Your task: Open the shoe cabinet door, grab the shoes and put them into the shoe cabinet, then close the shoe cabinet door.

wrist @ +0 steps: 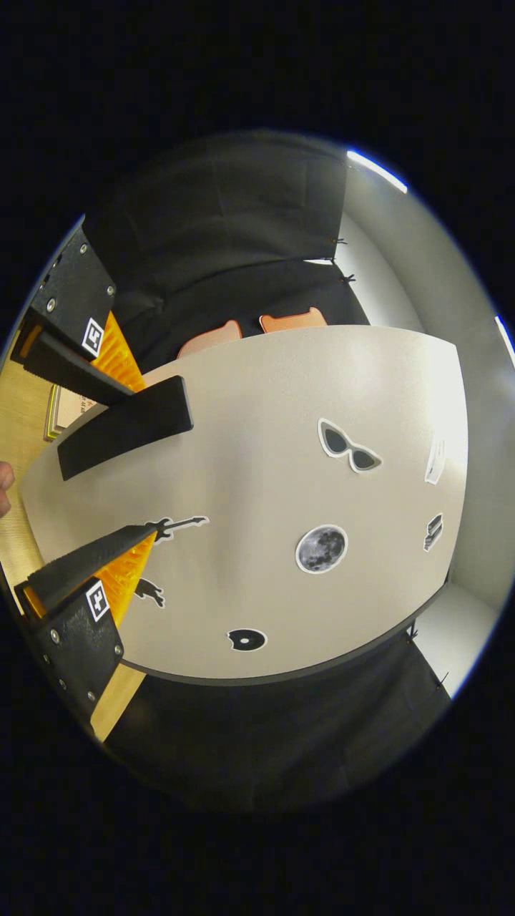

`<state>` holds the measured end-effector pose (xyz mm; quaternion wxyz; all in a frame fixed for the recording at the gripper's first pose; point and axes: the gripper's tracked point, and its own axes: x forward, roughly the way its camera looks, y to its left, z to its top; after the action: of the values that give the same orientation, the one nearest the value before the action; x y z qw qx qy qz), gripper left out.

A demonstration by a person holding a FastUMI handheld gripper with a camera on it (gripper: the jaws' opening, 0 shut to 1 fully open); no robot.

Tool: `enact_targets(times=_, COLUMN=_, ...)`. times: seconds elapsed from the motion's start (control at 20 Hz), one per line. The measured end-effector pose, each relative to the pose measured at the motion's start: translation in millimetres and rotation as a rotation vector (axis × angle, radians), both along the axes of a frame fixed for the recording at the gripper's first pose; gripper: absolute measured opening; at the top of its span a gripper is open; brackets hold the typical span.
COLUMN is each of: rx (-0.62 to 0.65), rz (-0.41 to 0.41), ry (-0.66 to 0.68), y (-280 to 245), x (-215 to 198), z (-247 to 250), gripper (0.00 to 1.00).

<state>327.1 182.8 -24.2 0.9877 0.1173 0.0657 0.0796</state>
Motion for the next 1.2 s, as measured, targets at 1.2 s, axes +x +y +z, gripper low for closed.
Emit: enact_targets(times=1.2, rx=-0.029, rz=-0.082, ry=-0.012, y=26.6, x=75.5, z=-0.2, gripper=0.97)
